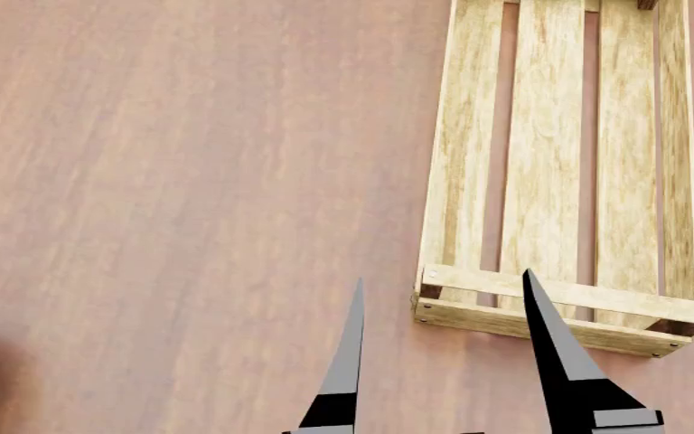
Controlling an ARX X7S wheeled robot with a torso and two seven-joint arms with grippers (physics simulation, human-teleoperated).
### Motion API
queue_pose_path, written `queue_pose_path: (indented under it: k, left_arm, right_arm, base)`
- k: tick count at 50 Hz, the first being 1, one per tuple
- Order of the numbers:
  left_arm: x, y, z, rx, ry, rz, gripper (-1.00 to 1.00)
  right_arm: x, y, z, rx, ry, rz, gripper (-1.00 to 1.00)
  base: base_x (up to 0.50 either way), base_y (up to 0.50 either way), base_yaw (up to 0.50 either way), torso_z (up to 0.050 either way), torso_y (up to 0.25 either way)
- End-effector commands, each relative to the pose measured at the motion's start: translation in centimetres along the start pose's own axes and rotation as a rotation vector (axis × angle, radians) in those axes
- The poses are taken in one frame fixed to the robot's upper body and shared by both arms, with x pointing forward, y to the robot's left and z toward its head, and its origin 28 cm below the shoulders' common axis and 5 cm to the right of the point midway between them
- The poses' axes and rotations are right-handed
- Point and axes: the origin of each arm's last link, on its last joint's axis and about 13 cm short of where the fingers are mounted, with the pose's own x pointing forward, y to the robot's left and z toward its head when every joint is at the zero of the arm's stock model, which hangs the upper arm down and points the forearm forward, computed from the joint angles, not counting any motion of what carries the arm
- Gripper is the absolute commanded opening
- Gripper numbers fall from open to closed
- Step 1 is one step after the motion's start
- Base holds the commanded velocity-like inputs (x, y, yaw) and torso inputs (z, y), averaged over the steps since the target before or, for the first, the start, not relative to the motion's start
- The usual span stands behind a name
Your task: Stack the right bowl on the left bowl and place them in the tray.
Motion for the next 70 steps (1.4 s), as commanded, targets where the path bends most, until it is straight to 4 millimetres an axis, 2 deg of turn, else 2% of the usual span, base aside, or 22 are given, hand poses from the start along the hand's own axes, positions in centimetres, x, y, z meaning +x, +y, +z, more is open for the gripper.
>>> queue_pose_path:
  k: [1,30,44,70]
  left_arm:
    - [-0.1,-0.2,0.1,0.011,-0.006,-0.016,1.00]
    - [0.1,1.3,-0.6,-0.036,-0.003,0.033,1.00]
    - [1.3,1.0,-1.9,-0.094,0.053,0.008,1.00]
    - [1.9,0.8,-2.0,-0.104,0.074,0.000,1.00]
  right_arm:
    - [0.0,0.0,-0.1,0.001,0.002,0.002,1.00]
    - [0.0,0.1,-0.3,0.003,0.008,0.006,1.00]
    - [0.0,0.1,-0.3,0.001,0.007,0.005,1.00]
    - [0.0,0.1,-0.3,0.000,0.006,0.006,1.00]
  base:
    - [0.00,0.00,0.00,0.000,0.000]
    - [0.00,0.00,0.00,0.000,0.000]
    - [0.00,0.00,0.00,0.000,0.000]
    - [0.00,0.00,0.00,0.000,0.000]
